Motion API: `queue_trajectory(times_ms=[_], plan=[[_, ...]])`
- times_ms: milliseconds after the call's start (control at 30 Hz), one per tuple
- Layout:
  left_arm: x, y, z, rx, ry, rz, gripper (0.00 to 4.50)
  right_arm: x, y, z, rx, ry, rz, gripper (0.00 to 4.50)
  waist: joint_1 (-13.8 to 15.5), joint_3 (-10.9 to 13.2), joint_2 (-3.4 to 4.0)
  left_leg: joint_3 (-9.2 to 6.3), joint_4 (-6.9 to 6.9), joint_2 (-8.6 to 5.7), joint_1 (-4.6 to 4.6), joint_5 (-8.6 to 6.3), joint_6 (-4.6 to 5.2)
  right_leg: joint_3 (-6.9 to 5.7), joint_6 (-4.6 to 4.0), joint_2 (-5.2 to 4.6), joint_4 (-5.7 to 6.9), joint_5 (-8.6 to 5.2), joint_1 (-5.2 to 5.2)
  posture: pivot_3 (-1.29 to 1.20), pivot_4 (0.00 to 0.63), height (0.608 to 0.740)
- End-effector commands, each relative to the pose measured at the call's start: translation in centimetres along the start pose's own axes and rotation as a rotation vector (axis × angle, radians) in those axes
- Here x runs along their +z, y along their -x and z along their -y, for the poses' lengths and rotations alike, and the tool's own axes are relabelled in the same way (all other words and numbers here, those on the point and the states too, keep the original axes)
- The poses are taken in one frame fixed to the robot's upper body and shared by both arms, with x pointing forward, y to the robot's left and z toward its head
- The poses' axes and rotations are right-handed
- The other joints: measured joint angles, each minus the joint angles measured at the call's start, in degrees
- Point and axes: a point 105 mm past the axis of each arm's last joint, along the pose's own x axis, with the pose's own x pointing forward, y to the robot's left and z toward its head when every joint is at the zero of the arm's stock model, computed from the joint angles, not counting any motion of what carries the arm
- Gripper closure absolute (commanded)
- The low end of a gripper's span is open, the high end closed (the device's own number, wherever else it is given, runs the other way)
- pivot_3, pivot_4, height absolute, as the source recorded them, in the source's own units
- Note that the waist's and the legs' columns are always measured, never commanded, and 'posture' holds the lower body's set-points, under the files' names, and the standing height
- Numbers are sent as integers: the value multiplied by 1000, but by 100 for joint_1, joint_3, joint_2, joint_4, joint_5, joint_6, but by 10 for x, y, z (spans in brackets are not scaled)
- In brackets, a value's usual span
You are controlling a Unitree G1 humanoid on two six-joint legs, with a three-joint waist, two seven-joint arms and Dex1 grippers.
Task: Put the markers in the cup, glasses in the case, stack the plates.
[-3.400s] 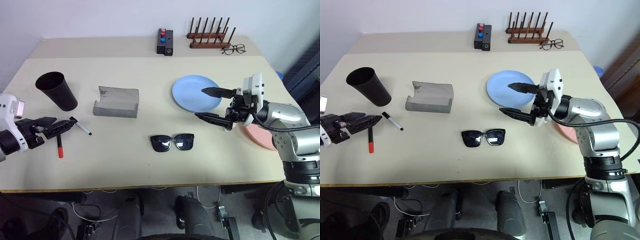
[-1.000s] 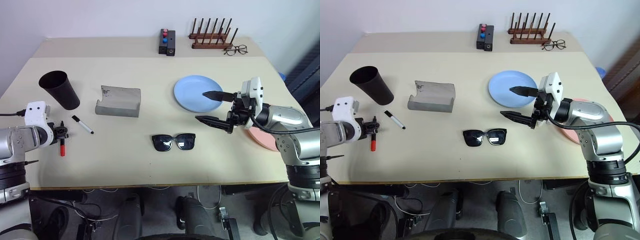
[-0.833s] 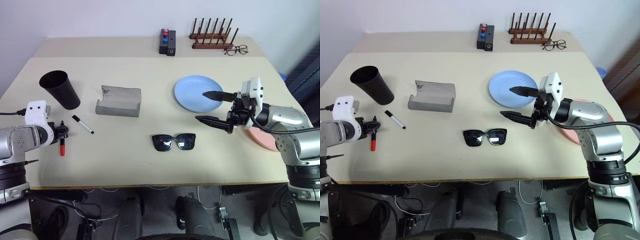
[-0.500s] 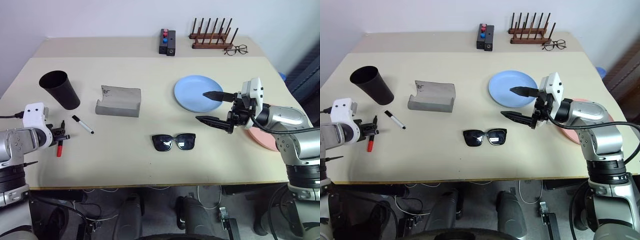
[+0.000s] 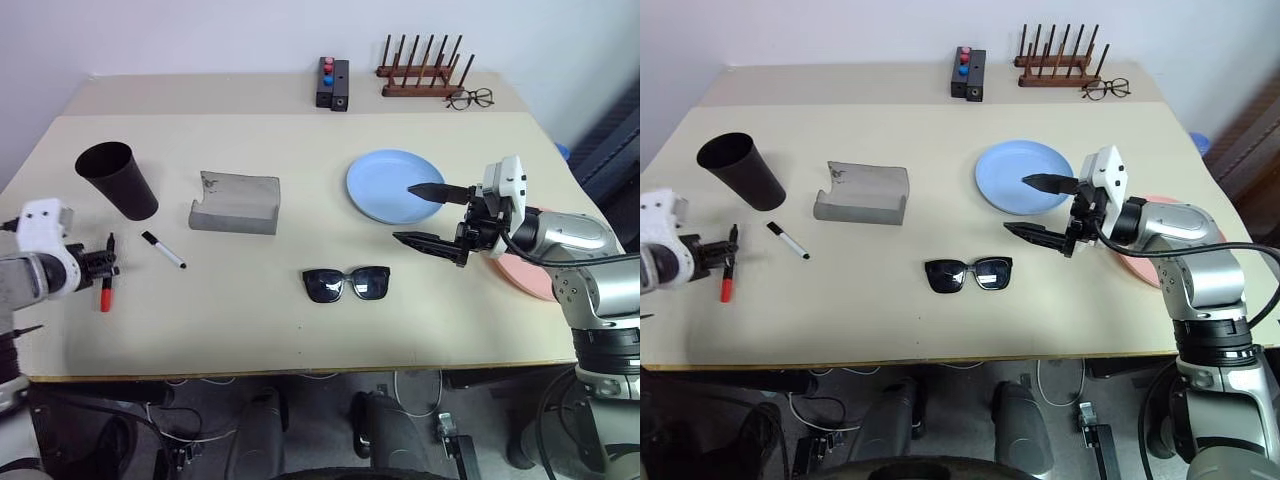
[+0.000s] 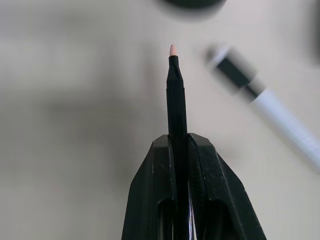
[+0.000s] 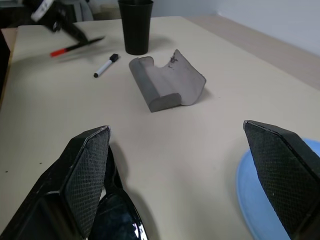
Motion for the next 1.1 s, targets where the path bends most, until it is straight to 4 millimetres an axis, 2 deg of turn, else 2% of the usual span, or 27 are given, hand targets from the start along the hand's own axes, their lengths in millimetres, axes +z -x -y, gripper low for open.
queue_trajectory(times_ms=[33, 200, 467, 567, 667, 767, 900, 1100], plan=[[29, 17, 14, -45, -172, 220, 4465, 12, 4, 3, -5, 42, 36, 145, 12, 0, 0, 7, -2, 0, 2, 0, 0, 6, 0, -1, -2, 0, -1, 0, 150, 740], [35, 37, 48, -254, -329, 350, 4465, 11, 3, 2, 1, 44, 40, 145, -1, 0, 0, 18, -4, 3, 1, 0, 0, 15, -4, 0, -1, 2, -10, 0, 150, 740], [64, 48, 64, -266, -416, 679, 4465, 15, 3, 4, 0, 40, 66, 145, 22, 0, 0, 26, -1, 3, 2, 0, 1, 25, -5, 1, -1, 4, -10, 0, 150, 740], [81, 53, 62, -260, -303, 819, 4465, 18, 4, 4, -3, 34, 83, 145, 37, 0, -1, 26, 4, 3, 2, 1, 2, 26, -3, 5, 1, 5, -7, 0, 150, 740], [92, 56, 63, -237, -286, 920, 4465, 28, 5, 5, -16, 19, 146, 145, 17, -1, -2, 26, 13, 5, 2, 1, 3, 30, 4, 7, 2, 9, -3, 0, 150, 740], [112, 60, 70, -283, -285, 1003, 4465, 46, 8, 3, 3, 1, 241, 145, 22, 0, -3, 28, 15, 7, 3, 1, 3, 34, 7, 13, 3, 11, -3, 0, 150, 740], [136, 68, 61, -258, -255, 1111, 4465, 59, 7, 2, 14, -23, 309, 145, 18, 0, -3, 28, 20, 9, 4, 1, 3, 36, 7, 16, 4, 14, -1, 0, 150, 740], [156, 66, 51, -207, -287, 1185, 4465, 50, 0, -2, 25, -22, 273, 145, 21, -1, -3, 30, 20, 9, 5, 1, 4, 36, 9, 16, 5, 15, 0, 0, 150, 740]])
